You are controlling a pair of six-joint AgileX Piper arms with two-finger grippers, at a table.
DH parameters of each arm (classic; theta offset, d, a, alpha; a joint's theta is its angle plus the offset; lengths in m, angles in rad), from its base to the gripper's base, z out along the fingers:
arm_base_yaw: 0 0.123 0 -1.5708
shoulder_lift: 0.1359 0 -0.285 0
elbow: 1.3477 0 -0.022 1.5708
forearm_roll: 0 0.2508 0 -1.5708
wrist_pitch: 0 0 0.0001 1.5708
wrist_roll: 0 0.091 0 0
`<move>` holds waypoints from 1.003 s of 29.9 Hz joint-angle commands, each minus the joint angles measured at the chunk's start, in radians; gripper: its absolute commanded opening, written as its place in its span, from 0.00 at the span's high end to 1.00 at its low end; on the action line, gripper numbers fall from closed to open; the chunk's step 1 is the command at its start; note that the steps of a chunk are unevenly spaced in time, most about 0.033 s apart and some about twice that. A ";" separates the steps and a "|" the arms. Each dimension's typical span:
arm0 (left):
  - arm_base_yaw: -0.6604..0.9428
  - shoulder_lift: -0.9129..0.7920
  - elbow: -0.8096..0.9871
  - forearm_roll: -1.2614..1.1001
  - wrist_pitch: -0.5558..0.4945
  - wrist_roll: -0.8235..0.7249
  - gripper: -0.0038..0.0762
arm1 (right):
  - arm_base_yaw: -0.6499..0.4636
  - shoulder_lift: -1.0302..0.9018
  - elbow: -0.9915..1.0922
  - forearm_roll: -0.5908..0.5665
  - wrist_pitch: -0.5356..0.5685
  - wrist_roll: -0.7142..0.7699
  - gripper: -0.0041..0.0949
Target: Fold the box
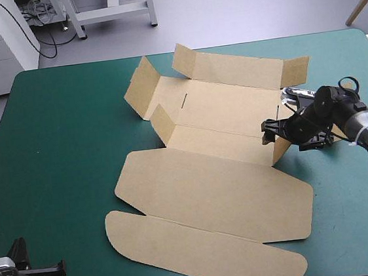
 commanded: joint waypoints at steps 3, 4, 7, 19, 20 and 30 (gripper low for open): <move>-0.006 -0.011 -0.024 0.004 -0.072 -0.008 0.96 | 0.001 -0.034 -0.036 0.020 0.020 0.002 0.15; -0.006 -0.011 -0.024 0.004 -0.072 -0.008 0.96 | 0.001 -0.034 -0.036 0.020 0.025 0.003 0.20; -0.006 -0.011 -0.024 0.004 -0.072 -0.008 0.96 | 0.001 -0.034 -0.036 0.020 0.033 0.003 0.47; -0.006 -0.011 -0.024 0.004 -0.072 -0.008 0.96 | 0.017 -0.034 -0.037 0.058 0.042 -0.104 0.96; -0.006 -0.011 -0.024 0.004 -0.072 -0.008 0.96 | 0.029 -0.034 -0.039 0.058 0.038 -0.125 0.96; -0.006 -0.011 -0.024 0.004 -0.072 -0.008 0.96 | 0.183 0.010 -0.172 0.003 0.085 -0.497 0.96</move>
